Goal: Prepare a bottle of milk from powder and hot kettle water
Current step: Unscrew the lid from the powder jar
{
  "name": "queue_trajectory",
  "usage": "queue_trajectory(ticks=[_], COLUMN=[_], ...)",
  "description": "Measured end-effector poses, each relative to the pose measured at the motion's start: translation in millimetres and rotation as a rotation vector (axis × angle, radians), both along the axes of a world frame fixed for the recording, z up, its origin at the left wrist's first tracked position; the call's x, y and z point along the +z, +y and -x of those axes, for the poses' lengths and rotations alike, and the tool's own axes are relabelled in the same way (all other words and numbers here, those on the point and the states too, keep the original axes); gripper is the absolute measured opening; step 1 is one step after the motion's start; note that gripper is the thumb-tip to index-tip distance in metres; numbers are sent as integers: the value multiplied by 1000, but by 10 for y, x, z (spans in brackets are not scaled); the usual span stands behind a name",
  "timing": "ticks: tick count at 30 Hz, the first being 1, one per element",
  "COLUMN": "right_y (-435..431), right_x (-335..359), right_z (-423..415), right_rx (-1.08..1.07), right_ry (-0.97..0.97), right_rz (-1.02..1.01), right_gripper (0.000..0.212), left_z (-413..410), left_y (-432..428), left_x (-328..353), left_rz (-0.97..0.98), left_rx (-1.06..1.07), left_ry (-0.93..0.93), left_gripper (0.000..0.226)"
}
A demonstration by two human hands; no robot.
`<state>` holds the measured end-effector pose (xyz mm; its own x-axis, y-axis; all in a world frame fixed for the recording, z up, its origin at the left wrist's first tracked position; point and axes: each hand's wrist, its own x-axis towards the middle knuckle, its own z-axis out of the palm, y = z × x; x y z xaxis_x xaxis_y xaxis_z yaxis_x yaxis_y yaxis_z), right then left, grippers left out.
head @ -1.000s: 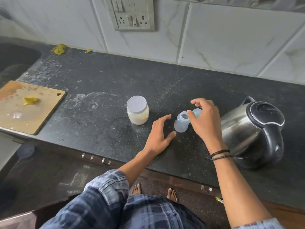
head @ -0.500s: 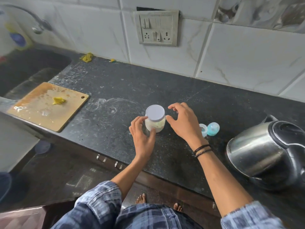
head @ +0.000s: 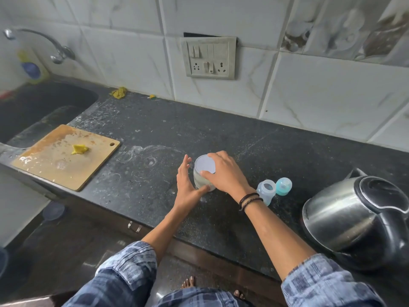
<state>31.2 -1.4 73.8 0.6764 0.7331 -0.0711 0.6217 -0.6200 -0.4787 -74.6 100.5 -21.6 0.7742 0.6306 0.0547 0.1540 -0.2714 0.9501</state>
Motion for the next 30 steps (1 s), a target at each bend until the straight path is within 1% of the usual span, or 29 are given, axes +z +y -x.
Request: queue_trajectory(ticks=[2, 4, 9, 11, 14, 17, 20, 26, 30], right_y=[23, 41, 102, 127, 152, 160, 178, 222, 225], right_x=[-2, -7, -24, -35, -65, -97, -110, -104, -90], right_z=[-3, -13, -42, -41, -39, -57, -79, -138, -160], right_rx=[6, 4, 9, 11, 5, -16, -22, 2, 18], right_ry=[-6, -10, -22, -26, -52, -79, -76, -93, -99], right_rz=[20, 27, 76, 92, 100, 99, 116, 121, 117], right_gripper=[62, 63, 68, 73, 81, 90, 88, 80, 80], left_z=[-37, -76, -192, -230, -249, -248, -261, -312, -306], left_y=[21, 24, 14, 17, 35, 63, 96, 170, 191], left_x=[-7, -18, -25, -3, -8, -35, -65, -130, -101], left_rz=[38, 47, 36, 40, 0, -40, -36, -34, -64], left_rx=[-53, -88, -77, -80, -77, -93, -100, -116, -101], left_ry=[32, 50, 67, 22, -32, -38, -17, 60, 119], left_gripper=[120, 120, 126, 119, 98, 90, 91, 100, 97])
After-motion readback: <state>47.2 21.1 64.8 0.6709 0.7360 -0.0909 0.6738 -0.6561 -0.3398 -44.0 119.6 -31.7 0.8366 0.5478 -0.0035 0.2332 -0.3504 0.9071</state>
